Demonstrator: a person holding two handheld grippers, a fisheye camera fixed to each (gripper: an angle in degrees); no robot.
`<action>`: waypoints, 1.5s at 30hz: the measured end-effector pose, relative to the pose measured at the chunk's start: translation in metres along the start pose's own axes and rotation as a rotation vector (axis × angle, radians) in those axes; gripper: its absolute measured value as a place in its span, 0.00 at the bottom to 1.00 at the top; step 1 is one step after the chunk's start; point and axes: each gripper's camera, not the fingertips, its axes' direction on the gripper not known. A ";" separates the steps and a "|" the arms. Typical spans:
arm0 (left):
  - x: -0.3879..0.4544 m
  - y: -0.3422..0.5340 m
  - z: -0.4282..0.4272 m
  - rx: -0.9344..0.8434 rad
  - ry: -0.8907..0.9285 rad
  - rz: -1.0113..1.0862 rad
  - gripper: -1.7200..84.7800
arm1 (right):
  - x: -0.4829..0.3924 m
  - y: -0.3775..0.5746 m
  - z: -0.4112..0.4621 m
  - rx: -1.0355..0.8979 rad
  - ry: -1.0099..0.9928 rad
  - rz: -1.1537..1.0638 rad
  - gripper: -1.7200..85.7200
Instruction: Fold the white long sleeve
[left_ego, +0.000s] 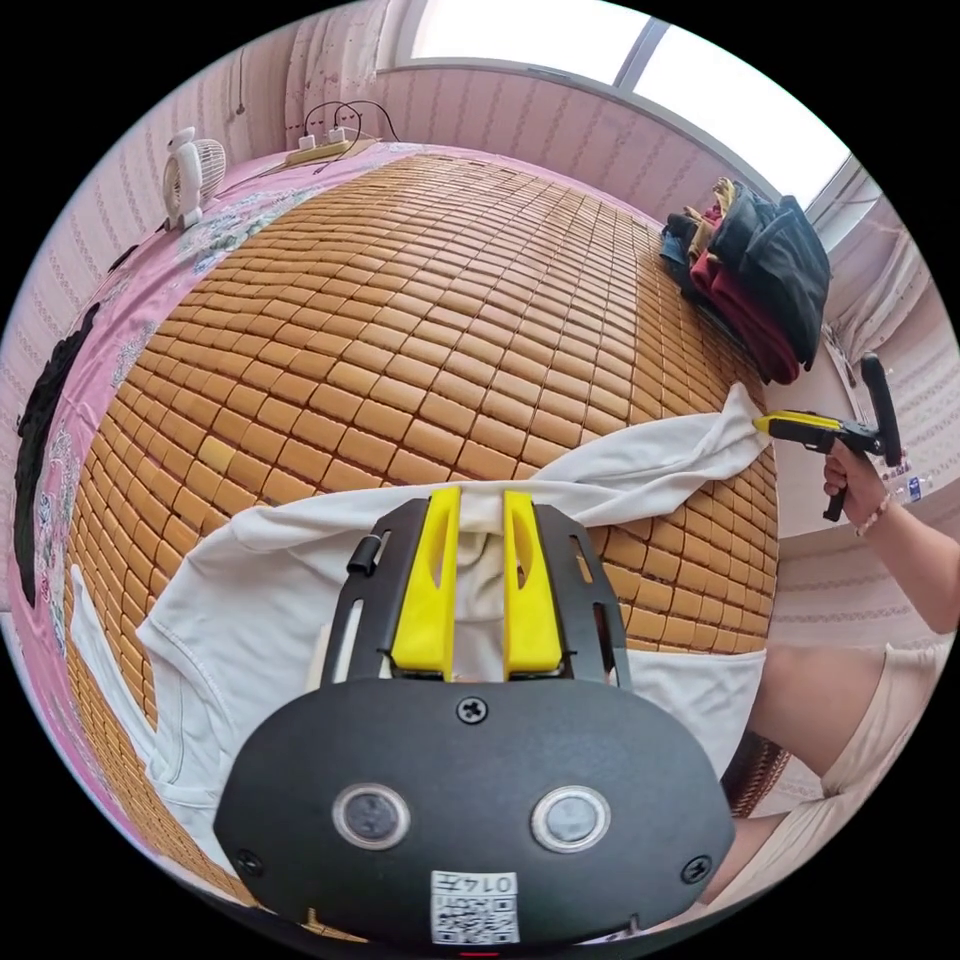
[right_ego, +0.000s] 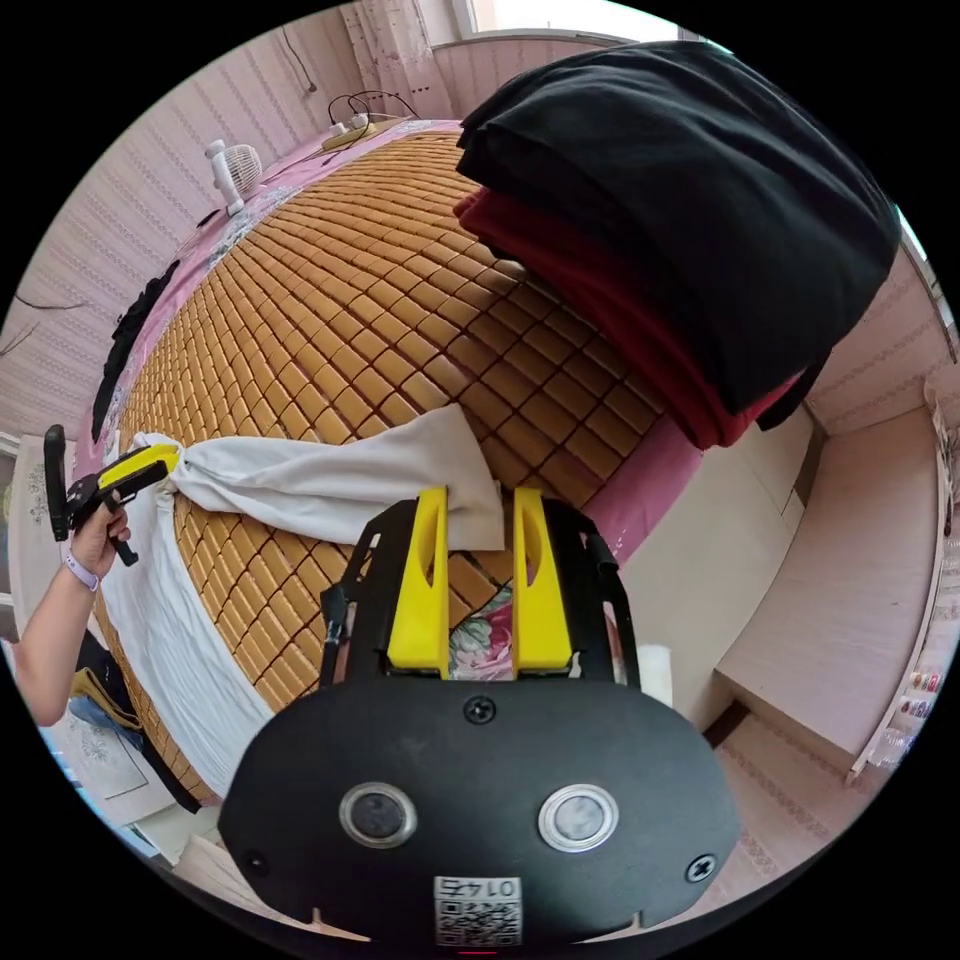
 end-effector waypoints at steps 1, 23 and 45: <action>-0.001 -0.001 0.000 -0.003 0.008 -0.011 0.10 | 0.002 0.002 0.003 -0.019 -0.027 -0.013 0.12; -0.019 0.006 -0.049 0.151 0.026 -0.047 0.11 | 0.075 0.022 -0.046 0.230 -0.415 0.294 0.15; 0.055 0.011 -0.049 0.115 -0.041 0.264 0.07 | 0.020 0.047 -0.072 0.222 -0.188 -0.014 0.04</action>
